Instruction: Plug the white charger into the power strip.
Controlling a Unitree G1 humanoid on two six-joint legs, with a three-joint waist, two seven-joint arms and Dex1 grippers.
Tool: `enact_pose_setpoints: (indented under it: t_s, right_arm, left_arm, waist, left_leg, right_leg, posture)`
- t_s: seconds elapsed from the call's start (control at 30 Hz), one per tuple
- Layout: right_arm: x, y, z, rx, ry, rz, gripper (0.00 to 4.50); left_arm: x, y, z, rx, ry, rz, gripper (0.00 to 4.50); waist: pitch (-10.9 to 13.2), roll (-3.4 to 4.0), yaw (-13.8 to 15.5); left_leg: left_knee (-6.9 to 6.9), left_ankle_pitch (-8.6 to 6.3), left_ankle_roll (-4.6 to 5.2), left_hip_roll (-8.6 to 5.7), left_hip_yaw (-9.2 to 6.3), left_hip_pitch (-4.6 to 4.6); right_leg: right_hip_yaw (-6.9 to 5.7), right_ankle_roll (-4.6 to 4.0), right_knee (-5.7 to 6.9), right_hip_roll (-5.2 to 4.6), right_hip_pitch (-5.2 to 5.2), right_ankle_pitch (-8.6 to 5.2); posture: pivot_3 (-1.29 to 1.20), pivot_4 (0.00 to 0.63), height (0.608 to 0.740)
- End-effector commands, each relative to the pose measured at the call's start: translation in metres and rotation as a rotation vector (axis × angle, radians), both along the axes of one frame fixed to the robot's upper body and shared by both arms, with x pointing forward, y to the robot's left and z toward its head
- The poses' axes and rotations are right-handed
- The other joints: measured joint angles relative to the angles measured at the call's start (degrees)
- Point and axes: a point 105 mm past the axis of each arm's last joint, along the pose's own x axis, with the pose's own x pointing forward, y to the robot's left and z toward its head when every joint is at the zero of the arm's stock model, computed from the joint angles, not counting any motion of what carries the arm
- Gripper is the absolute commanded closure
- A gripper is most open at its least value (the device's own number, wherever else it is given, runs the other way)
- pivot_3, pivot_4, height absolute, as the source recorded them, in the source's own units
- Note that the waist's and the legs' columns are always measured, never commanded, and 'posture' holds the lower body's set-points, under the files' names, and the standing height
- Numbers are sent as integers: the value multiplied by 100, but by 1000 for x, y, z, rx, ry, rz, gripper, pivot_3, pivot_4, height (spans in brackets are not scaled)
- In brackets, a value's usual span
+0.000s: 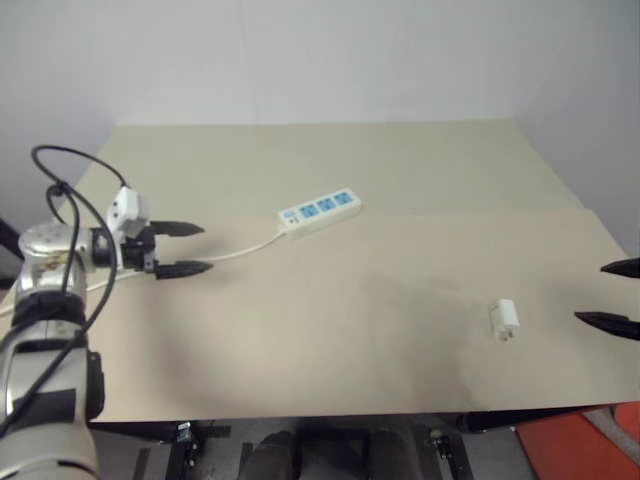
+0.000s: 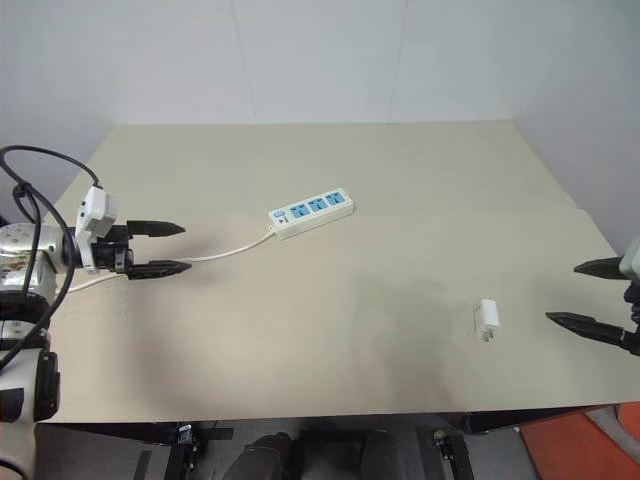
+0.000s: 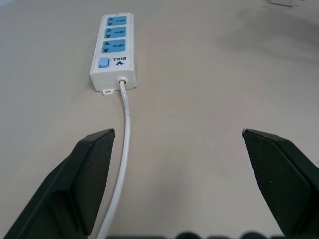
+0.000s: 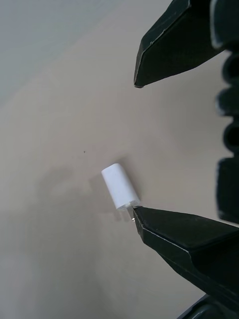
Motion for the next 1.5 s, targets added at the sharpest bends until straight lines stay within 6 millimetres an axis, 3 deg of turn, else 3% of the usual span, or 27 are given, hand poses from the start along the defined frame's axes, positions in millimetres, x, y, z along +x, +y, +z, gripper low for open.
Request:
enact_pose_setpoints:
  t_s: [0.03,0.37,0.8,1.0,1.2,1.5]
  right_arm:
    - [0,7,14,22,-57,17,0]
    - [2,16,14,53,-87,12,0]
    - [31,107,6,234,-195,143,0]
    - [37,146,1,315,-228,162,0]
    - [35,169,-8,358,-222,160,0]
    - [32,181,-9,403,-209,139,0]
  left_arm:
    - [6,-1,13,-23,-66,21,22]
    - [23,-10,7,-40,-101,83,22]
    - [63,-61,-12,-69,-99,196,22]
    - [75,-69,-23,-11,-99,287,22]
    - [80,-76,-32,-14,-70,340,22]
    - [81,-81,-58,27,-8,401,22]
  waist:
    - [0,0,0]
    - [0,-1,11]
    - [-1,-3,10]
    - [0,-6,11]
    - [0,-6,22]
    - [0,-6,-1]
  left_leg:
    - [0,0,0,0,0,0]
    - [2,0,0,-1,0,0]
    - [10,1,-1,-3,-2,-10]
    - [15,2,-4,-8,-3,-22]
    - [17,2,-3,-13,-7,-22]
    - [16,2,-3,-14,-6,-19]
  right_leg:
    - [0,0,0,0,0,0]
    - [0,0,-1,0,2,0]
    - [-2,-1,4,-2,-3,1]
    - [-2,-2,50,-4,-17,2]
    - [-4,-2,52,-4,-16,1]
    - [-4,-2,54,-3,-16,1]
  posture:
    - [0,150,740]
    - [0,150,740]
    - [0,150,740]
    - [0,150,740]
    - [0,150,740]
    - [0,150,740]
